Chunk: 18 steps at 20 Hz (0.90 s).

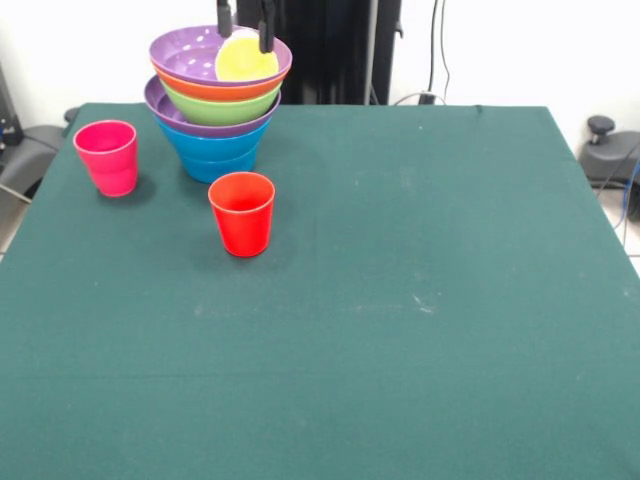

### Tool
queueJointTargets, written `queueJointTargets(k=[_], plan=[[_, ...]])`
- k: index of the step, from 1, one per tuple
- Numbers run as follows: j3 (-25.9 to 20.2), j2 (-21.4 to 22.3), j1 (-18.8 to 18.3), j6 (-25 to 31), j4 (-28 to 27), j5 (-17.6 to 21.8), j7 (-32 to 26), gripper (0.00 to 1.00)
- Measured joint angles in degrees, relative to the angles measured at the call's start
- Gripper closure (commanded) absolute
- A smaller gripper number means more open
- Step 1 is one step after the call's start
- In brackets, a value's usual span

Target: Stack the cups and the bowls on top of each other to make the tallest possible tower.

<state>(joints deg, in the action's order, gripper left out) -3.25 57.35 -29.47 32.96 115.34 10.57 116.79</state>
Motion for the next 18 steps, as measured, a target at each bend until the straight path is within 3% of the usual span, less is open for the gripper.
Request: queueJointTargets(k=[7,18], plan=[[-0.01,0.70,-2.90,0.00,3.23,0.00,0.00,0.00],[-0.06,-1.42,-3.10,-1.33,5.60,0.02,0.00,0.00]])
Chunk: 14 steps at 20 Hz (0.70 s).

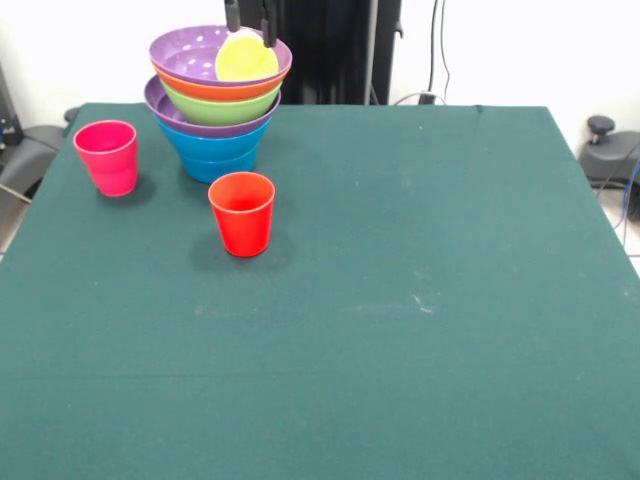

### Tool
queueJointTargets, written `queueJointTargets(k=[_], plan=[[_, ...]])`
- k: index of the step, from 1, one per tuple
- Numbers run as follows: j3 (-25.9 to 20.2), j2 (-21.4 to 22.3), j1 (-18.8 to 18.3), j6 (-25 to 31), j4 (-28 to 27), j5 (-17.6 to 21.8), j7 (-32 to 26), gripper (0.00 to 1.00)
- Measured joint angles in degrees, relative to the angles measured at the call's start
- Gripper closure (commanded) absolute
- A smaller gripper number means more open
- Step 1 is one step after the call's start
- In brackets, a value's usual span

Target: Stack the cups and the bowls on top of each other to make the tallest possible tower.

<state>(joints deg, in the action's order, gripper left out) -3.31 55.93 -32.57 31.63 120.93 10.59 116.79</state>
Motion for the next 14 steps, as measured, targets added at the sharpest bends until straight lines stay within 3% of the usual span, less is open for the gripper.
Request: queueJointTargets(k=[14], plan=[[0.43,-2.18,-0.39,-3.81,0.41,2.96,0.00,0.00]])
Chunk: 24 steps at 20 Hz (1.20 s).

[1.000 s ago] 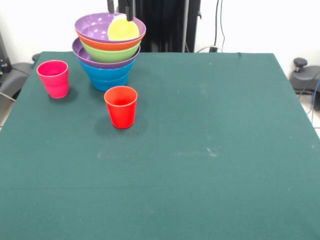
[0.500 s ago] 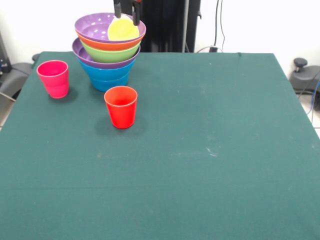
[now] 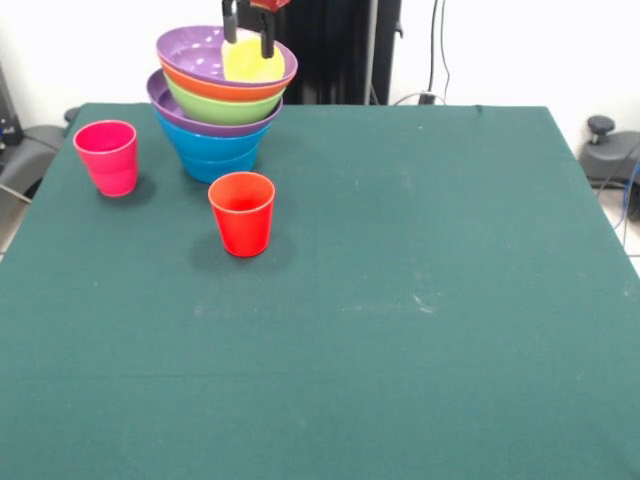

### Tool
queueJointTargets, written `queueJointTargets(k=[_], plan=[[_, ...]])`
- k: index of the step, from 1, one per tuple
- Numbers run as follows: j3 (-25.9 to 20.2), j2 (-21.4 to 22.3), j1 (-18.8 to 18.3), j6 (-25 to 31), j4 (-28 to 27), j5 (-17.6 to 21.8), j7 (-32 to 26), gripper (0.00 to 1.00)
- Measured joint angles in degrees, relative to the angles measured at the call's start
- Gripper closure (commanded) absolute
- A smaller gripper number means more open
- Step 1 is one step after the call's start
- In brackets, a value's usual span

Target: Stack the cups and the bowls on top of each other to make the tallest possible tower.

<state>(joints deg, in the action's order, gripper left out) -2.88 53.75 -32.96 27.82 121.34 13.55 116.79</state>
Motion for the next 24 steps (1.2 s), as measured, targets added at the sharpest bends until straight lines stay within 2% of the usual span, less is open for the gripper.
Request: queueJointTargets(k=[13,14,24], plan=[[1.18,-2.50,-1.32,-1.36,-0.01,1.06,0.00,0.00],[1.61,-2.95,-1.34,-1.36,-0.05,1.20,0.00,1.00],[2.18,-3.16,-1.28,-1.36,-0.03,3.43,0.00,1.00]])
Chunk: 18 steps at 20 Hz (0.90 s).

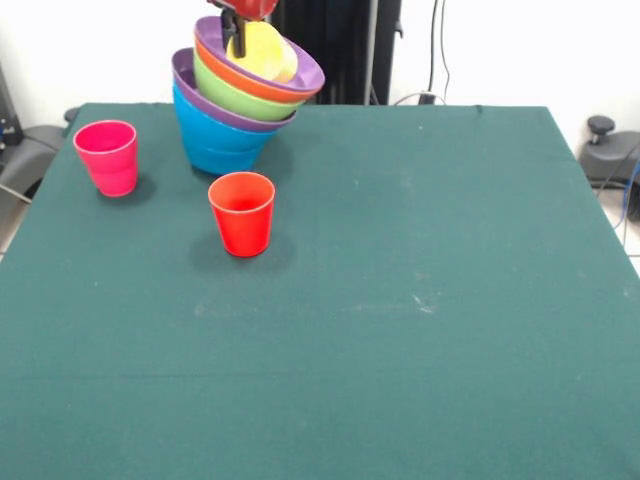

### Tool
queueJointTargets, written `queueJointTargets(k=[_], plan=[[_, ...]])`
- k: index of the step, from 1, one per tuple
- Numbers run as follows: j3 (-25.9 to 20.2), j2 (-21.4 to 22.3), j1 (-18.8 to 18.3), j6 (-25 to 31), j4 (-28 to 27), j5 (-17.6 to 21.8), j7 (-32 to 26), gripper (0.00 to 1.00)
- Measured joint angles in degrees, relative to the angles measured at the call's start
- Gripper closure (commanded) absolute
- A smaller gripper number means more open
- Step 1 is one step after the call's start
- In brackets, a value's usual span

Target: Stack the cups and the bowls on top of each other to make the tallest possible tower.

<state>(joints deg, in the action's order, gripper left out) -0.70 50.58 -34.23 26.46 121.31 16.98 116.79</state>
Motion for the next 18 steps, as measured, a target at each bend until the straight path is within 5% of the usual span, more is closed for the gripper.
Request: queueJointTargets(k=[11,18], plan=[[0.01,0.73,0.14,0.04,-0.03,0.25,0.00,1.00],[-0.04,5.74,0.65,4.99,-0.01,0.25,0.00,1.00]])
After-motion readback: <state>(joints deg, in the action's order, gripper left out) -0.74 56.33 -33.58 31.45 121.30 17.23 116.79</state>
